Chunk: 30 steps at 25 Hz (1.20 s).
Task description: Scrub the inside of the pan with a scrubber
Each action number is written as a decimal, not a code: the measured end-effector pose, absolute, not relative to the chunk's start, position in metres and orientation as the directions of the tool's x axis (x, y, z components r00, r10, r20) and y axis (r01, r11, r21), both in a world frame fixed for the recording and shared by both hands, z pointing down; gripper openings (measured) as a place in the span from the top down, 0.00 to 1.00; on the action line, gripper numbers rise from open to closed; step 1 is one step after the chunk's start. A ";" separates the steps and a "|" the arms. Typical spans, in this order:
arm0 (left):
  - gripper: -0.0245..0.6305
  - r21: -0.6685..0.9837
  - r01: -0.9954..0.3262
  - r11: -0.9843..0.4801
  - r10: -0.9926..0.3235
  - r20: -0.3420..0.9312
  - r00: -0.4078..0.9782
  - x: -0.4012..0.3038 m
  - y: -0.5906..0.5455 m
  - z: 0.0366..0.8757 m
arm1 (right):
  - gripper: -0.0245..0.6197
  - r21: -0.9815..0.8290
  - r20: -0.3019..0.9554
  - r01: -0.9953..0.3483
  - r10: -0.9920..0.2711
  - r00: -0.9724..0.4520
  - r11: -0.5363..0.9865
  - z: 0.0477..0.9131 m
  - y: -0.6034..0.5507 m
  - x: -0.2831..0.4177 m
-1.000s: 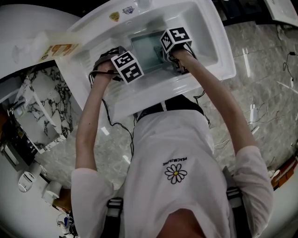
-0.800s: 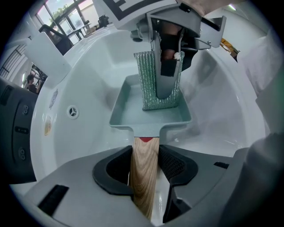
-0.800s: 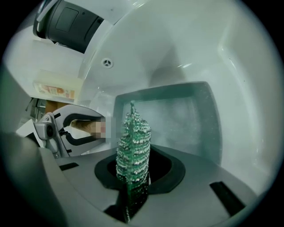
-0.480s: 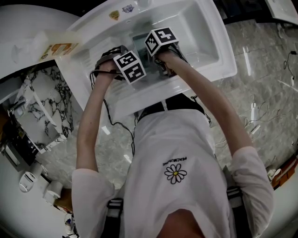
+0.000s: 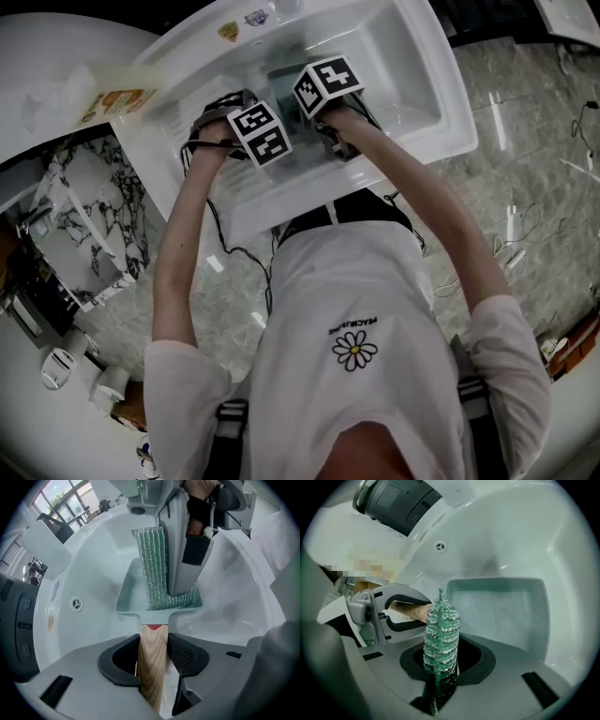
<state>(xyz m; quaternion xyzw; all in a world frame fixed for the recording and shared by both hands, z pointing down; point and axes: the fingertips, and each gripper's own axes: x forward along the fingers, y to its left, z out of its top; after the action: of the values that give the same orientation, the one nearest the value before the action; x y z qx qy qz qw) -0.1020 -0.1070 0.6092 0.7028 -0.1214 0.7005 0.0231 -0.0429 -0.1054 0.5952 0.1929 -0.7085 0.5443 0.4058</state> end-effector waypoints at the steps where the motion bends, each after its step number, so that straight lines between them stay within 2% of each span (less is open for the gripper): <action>1: 0.67 -0.142 -0.196 -0.970 -0.142 0.990 -0.015 -0.102 -0.109 0.610 | 0.86 -0.604 0.791 -0.715 0.157 -0.591 0.351 0.594 -0.106 -0.041; 12: 0.67 -0.169 -0.051 -0.984 -0.167 0.985 -0.033 -0.101 -0.141 0.619 | 0.86 -0.583 0.799 -0.746 0.058 -0.599 0.324 0.596 -0.124 -0.032; 22: 0.65 -0.193 -0.022 -0.981 -0.192 0.980 -0.053 -0.111 -0.164 0.624 | 0.86 -0.600 0.787 -0.750 0.036 -0.616 0.279 0.600 -0.140 -0.034; 30: 0.56 -0.319 -0.046 -0.947 -0.316 0.947 -0.053 -0.120 -0.177 0.619 | 0.86 -0.594 0.790 -0.747 0.043 -0.611 0.298 0.598 -0.143 -0.037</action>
<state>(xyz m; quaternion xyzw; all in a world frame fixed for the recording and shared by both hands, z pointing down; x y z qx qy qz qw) -0.1200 -0.1775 0.6189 0.6815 -0.1329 0.7134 -0.0949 -0.0366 -0.1432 0.5977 0.2453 -0.7176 0.5392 0.3663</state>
